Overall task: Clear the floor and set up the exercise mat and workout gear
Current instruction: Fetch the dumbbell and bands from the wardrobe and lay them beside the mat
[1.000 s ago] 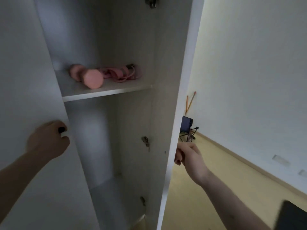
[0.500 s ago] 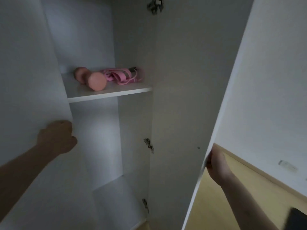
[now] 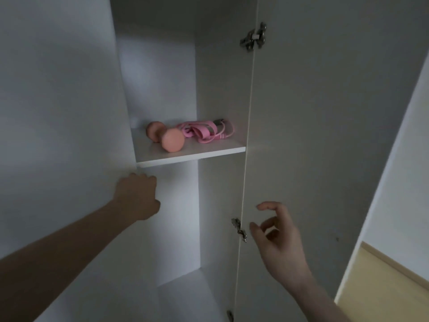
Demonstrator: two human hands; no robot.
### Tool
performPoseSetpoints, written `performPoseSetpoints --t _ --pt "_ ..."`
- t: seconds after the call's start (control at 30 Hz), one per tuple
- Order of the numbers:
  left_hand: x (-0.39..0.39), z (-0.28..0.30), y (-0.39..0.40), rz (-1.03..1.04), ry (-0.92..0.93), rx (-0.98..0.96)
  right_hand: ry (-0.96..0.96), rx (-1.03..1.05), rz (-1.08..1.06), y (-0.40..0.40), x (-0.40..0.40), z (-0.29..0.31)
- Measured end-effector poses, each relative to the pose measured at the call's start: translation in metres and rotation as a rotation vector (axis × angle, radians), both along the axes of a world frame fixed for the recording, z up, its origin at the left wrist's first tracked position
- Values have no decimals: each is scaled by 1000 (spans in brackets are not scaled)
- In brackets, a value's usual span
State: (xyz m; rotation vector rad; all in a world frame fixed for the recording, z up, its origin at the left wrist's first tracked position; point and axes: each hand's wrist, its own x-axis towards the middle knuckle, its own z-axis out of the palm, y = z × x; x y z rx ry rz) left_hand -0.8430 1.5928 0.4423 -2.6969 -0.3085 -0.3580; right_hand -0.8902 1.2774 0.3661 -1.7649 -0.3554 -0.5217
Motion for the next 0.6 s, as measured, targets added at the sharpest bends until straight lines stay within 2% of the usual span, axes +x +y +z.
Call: performPoseSetpoints --t 0.2,0.33,0.43,0.53,0.6 --pt "17 51 -7 -133 -166 -471 -42 -287 191 54 72 51" --pt "34 70 -3 -163 -228 -569 -80 -309 231 77 128 80" --pt "58 79 -2 -139 -241 -669 -112 -315 204 89 172 101" --pt "94 81 -1 -94 -245 -919 -123 -359 140 98 218 117" --pt "125 76 8 -62 -330 -1063 -136 -385 111 104 251 126"
